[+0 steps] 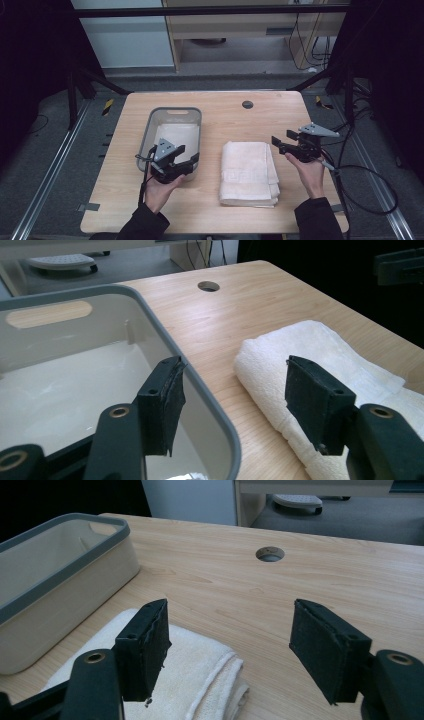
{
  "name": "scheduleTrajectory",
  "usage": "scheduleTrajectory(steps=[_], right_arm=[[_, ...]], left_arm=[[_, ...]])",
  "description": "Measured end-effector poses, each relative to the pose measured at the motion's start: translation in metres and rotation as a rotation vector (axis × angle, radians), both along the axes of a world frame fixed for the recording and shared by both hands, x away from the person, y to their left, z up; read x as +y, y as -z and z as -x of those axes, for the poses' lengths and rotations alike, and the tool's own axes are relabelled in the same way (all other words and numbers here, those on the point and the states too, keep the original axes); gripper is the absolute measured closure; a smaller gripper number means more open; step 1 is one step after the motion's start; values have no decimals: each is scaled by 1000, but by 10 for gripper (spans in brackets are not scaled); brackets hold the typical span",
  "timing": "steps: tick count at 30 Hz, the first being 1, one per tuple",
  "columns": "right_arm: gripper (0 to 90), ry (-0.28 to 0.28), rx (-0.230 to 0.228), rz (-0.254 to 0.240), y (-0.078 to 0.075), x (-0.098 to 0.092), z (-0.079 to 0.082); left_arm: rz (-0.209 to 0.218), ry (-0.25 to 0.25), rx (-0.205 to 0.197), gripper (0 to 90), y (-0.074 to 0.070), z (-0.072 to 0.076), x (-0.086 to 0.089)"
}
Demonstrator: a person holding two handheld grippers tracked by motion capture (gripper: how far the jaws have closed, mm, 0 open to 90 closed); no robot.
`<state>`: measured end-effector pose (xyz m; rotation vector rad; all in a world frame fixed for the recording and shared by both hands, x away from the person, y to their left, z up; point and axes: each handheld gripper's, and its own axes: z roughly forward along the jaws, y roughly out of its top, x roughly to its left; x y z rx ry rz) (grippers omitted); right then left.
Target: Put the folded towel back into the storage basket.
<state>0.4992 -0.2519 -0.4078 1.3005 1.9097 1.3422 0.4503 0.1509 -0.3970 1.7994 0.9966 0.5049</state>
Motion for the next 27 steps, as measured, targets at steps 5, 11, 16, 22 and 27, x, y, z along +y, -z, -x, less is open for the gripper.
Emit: scheduleTrajectory(steps=[5, 11, 16, 22, 27], right_arm=[[288, -5, 4, 14, 2, 1, -1], [262, -15, 13, 34, 7, 6, -4], [253, -19, 16, 38, 9, 9, -6], [254, -20, 22, 44, 12, 11, -9], [257, -24, 28, 50, 15, 13, -10]], left_arm=[[-22, 39, 12, 395, 5, 1, -14], [-44, 77, 21, 391, 10, 5, -27], [-56, 99, 26, 386, 14, 7, -34], [-65, 121, 40, 381, 20, 9, -43], [-75, 135, 54, 373, 26, 10, -49]])
